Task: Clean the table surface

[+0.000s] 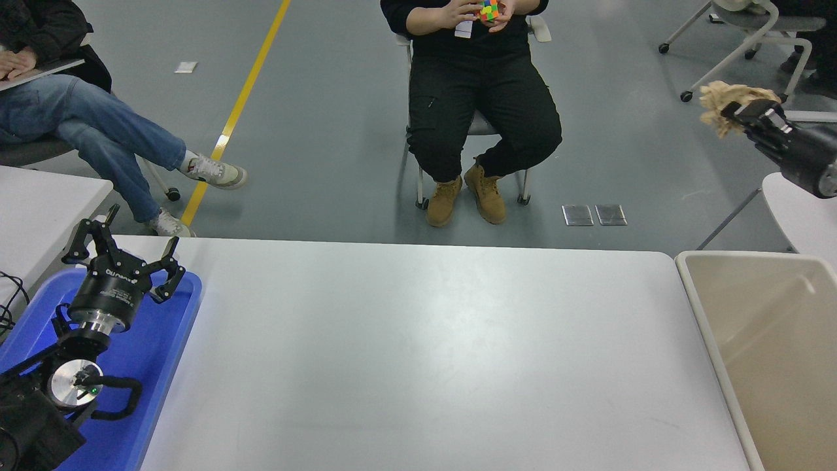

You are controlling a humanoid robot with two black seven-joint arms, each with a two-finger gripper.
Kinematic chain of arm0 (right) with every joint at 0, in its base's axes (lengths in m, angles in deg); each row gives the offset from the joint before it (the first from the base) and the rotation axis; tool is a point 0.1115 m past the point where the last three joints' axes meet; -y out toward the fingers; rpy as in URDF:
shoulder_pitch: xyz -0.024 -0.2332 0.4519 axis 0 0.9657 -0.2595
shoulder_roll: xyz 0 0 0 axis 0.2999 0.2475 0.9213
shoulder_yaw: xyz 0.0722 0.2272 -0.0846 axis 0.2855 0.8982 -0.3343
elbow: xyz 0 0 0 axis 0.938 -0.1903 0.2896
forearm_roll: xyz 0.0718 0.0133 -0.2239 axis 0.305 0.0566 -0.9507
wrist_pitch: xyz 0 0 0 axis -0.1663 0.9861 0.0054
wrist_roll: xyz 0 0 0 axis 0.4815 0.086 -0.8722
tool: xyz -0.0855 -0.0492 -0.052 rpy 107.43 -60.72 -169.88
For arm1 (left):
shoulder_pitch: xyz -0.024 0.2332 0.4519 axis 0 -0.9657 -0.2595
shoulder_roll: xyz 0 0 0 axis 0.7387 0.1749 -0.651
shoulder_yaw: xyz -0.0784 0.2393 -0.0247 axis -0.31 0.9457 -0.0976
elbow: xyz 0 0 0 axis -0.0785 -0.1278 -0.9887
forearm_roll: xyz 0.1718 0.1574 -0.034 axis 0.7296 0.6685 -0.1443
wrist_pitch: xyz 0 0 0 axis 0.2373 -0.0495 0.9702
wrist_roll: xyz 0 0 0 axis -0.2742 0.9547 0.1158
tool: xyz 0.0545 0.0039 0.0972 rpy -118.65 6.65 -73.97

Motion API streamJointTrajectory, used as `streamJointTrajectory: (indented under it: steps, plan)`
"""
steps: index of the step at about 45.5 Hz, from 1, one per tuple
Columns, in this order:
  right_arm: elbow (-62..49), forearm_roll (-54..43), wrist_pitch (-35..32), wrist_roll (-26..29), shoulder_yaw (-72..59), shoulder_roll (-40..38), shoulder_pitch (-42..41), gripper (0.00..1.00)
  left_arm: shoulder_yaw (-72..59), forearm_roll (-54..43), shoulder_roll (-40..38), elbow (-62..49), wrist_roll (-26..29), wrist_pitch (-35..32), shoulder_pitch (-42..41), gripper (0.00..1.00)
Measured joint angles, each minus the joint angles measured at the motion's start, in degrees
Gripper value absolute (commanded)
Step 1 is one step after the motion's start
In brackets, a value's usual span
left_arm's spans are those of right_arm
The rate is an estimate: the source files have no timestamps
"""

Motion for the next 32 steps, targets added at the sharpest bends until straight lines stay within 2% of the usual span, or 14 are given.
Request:
streamJointTrajectory:
  steps: [7,32]
  plan:
    - [-3.5,2.0,-0.1,1.9,0.4,-1.3,0.7,0.0,0.0,0.0,0.0,0.0,0.0,0.0,0.0,1.0]
    - [-7.0,13.2,-0.2,18.7,3.0,-5.1,2.8,0.0,0.0,0.0,0.0,0.0,0.0,0.0,0.0,1.0]
